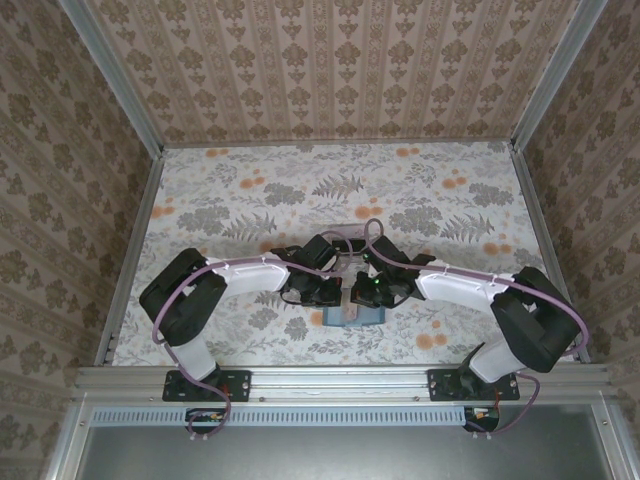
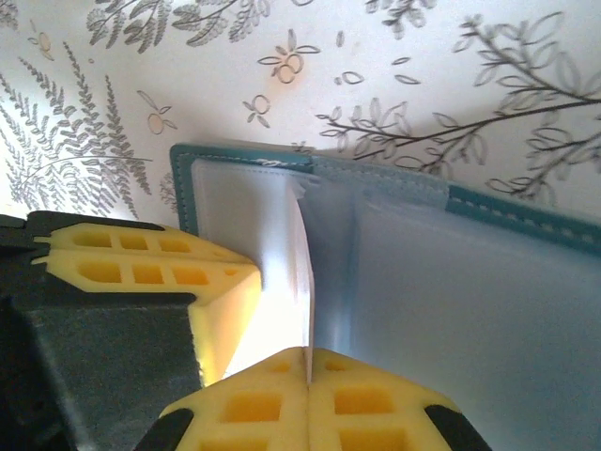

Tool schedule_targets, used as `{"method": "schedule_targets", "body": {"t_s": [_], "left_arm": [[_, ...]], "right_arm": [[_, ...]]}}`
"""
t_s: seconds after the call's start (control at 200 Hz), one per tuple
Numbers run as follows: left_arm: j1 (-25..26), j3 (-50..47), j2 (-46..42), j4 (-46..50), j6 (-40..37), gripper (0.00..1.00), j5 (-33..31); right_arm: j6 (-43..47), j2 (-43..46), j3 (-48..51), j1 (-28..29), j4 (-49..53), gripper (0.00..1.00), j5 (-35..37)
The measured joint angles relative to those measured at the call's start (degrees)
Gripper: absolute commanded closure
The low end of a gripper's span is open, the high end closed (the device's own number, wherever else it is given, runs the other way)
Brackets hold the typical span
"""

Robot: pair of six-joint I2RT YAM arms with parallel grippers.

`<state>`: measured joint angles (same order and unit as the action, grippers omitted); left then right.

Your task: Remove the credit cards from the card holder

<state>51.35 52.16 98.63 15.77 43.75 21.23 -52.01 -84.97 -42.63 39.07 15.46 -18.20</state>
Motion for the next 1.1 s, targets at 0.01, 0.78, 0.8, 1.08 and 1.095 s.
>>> {"method": "schedule_targets", "body": {"t_s": [0.01,0.78,0.8,1.08,1.095], "left_arm": [[0.0,0.0,0.0,0.0,0.0,1.00,0.0],[0.0,-0.8,-1.6,1.5,0.0,0.99,-0.5],[0.0,-0.8,-1.7,1.6,0.0,0.99,-0.5],[-0.5,-0.7,-3.1,3.2,0.0,0.97,-1.3],[-0.6,-0.7,-3.2,3.3,0.0,0.97,-1.5]], "right_arm": [[0.0,0.1,0.0,-0.1,0.2,0.93,0.1],[7.3,3.4,-3.0,-1.8,9.2,0.94,3.1],[7.6,3.4,-3.3,-1.8,9.6,0.94,3.3],[18.1,3.4,-8.2,-2.4,15.5,0.95,6.4],[18.9,3.4,-8.5,-2.5,15.8,0.95,6.5]]}}
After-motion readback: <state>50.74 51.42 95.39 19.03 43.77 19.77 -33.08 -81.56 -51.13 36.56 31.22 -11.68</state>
